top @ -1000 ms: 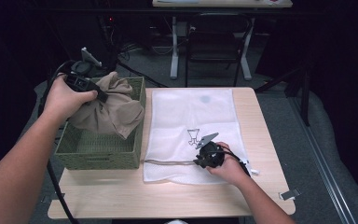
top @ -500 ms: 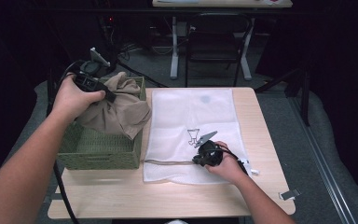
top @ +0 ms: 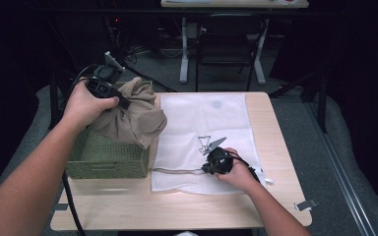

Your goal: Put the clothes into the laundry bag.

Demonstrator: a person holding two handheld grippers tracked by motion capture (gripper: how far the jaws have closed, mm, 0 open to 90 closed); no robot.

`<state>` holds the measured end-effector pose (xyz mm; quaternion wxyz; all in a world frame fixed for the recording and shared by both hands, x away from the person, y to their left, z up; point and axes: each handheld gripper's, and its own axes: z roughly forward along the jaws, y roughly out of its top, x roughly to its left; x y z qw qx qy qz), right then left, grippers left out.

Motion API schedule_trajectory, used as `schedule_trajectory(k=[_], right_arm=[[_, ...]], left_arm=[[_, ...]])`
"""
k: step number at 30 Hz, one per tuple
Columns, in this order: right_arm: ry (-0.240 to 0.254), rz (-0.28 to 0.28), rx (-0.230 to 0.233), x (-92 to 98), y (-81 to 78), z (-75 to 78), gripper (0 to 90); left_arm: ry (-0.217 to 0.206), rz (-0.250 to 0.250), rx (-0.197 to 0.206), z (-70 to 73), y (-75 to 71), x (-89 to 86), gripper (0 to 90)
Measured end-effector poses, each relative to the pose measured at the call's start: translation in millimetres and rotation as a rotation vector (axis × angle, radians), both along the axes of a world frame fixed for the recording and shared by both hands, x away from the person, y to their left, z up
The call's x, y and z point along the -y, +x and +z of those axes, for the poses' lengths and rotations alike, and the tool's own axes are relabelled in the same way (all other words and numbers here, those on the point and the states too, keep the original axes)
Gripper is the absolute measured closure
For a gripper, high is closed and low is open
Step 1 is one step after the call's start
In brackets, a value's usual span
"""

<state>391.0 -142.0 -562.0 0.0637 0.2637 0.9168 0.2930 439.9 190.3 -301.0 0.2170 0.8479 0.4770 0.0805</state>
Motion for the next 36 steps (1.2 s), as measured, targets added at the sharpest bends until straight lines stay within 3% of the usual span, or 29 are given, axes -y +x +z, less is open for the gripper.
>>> schedule_trajectory(k=[11, 20, 22, 27, 36], right_arm=[[-0.004, 0.017, 0.017, -1.3, -1.4, -2.0, 89.5], [-0.001, -0.009, -0.017, -1.1, -0.5, 1.3, 89.9], [-0.005, 0.003, -0.008, -1.1, 0.3, 2.8, 89.9], [-0.002, -0.008, -0.027, -1.7, 1.4, 11.9, 90.0], [-0.007, 0.007, -0.002, -2.9, 8.2, 33.4, 89.9]], left_arm=[[-0.004, -0.033, -0.013, -7.4, 2.3, 15.2, 84.8], [-0.001, -0.055, -0.025, -11.9, 3.5, 23.0, 84.8], [-0.006, -0.058, -0.025, -12.0, 2.7, 23.3, 84.8], [-0.010, -0.063, -0.023, -12.0, 0.4, 21.8, 84.7], [-0.008, -0.067, -0.017, -9.4, -6.0, 18.6, 84.8]])
